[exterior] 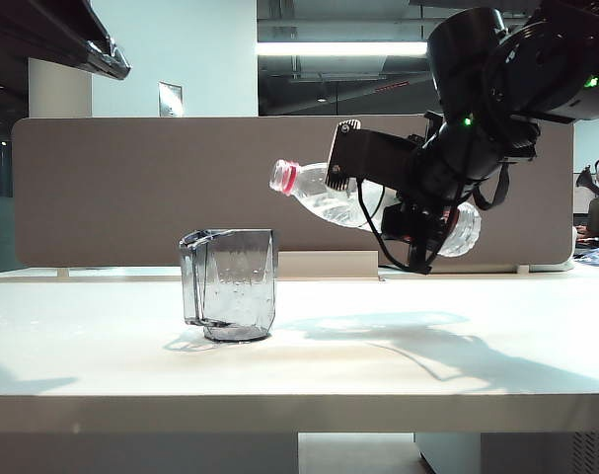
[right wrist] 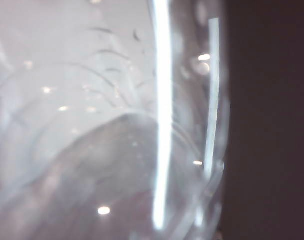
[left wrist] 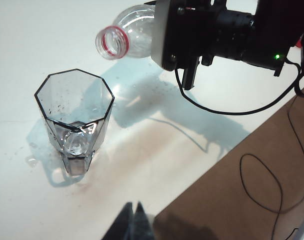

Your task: Pick up the mineral water bottle on the table and pour water into the mug until it's full.

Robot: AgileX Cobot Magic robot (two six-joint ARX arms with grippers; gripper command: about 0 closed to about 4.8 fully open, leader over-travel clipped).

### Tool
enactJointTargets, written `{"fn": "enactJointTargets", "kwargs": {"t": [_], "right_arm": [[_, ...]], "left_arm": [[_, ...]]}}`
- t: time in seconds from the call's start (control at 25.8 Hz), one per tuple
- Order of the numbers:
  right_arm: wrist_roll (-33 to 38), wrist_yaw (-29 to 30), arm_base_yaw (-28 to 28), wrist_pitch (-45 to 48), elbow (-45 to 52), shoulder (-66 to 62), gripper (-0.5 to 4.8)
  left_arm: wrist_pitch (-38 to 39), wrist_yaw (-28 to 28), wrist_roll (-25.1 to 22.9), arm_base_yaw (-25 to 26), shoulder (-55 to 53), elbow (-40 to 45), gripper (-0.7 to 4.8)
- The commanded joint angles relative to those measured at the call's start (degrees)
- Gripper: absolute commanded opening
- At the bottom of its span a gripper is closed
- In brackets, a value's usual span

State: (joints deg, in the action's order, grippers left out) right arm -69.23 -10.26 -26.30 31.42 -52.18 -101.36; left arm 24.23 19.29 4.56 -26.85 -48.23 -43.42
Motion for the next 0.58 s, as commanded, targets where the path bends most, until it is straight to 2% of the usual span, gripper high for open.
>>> {"fn": "enactJointTargets", "kwargs": {"t": [0.04,0.31,0.58], "right_arm": [[-3.02,-0.66,-0.15,6.54,-0.92,0.79,2.0],[-7.28,-1.86,-0.15,7.58,-2.12,0.79,2.0],[-15.78,-1.86,-0.17,8.74,-3.17,0.79,2.01]], "left_arm": [[-0.74,0.0,-0.02,0.0,0.11,-0.26,-0.05],[-0.74,-0.02,-0.02,0.0,0.09,-0.26,-0.05],[-0.74,0.0,-0.02,0.0,0.09,-0.26,-0.05]]}}
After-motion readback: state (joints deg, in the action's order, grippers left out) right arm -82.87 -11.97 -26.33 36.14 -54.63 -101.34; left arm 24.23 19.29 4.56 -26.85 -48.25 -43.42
